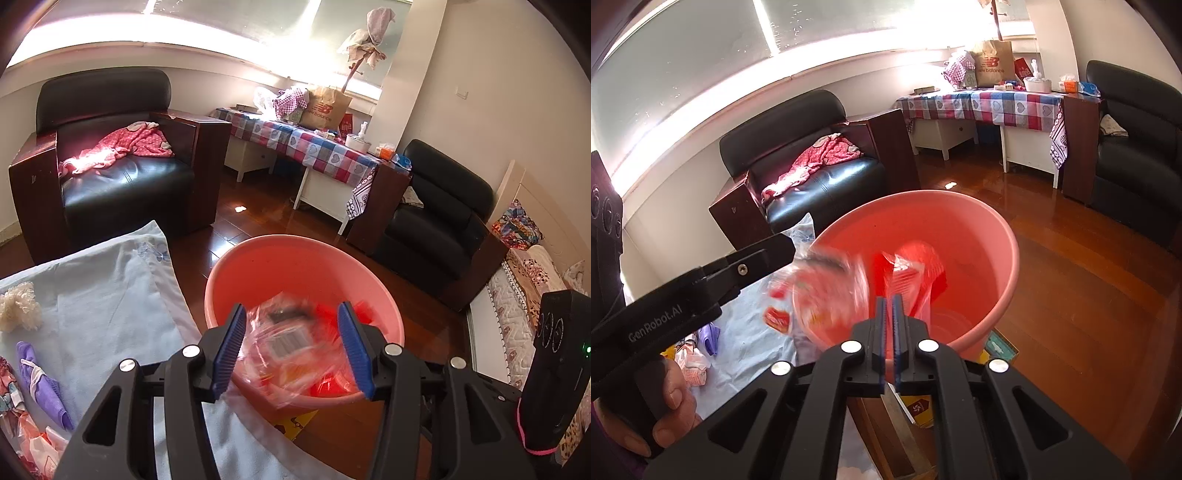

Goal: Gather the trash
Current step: 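Open the left gripper over the bucket while the right gripper opens, dropping both bags, then move both open grippers from the bucket back over the table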

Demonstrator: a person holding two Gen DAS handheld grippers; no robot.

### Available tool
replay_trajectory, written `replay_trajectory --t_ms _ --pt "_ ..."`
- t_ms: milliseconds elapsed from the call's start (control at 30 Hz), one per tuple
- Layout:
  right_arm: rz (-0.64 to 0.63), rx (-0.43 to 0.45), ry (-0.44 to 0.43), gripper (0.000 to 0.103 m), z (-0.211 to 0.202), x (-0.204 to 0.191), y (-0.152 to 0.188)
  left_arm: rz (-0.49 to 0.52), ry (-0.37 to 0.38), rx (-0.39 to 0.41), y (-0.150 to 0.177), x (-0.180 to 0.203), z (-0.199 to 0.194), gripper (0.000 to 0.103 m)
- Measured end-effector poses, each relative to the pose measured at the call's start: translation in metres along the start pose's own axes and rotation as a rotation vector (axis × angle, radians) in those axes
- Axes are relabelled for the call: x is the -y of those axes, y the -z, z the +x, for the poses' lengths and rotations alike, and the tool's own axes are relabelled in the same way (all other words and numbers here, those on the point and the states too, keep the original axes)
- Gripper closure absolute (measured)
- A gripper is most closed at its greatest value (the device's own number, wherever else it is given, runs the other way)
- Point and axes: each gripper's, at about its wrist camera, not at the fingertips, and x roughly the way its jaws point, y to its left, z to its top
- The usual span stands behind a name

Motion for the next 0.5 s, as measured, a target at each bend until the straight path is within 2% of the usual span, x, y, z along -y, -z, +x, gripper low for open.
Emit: replay_trajectory --t_ms 100,300,400,500 --pt "0.011 0.016 -0.005 0.075 -0.002 0.001 0.001 -0.006 0.0 0.002 0.0 -0.002 -0.003 0.052" --pt "0.01 0.033 -0.008 0.074 -0.008 0.0 0.0 -0.02 0.0 0.022 -0.002 -0.007 -0.015 0.052" --pt "-0.009 0.048 -0.014 0.074 -0.014 -0.006 0.002 -0.03 -0.006 0.033 -0.003 -0.009 -0.025 0.044" --pt "-0.03 0.068 -0.025 0.074 -0.019 -0.013 0.002 -0.038 -0.011 0.056 -0.005 -0.01 -0.038 0.043"
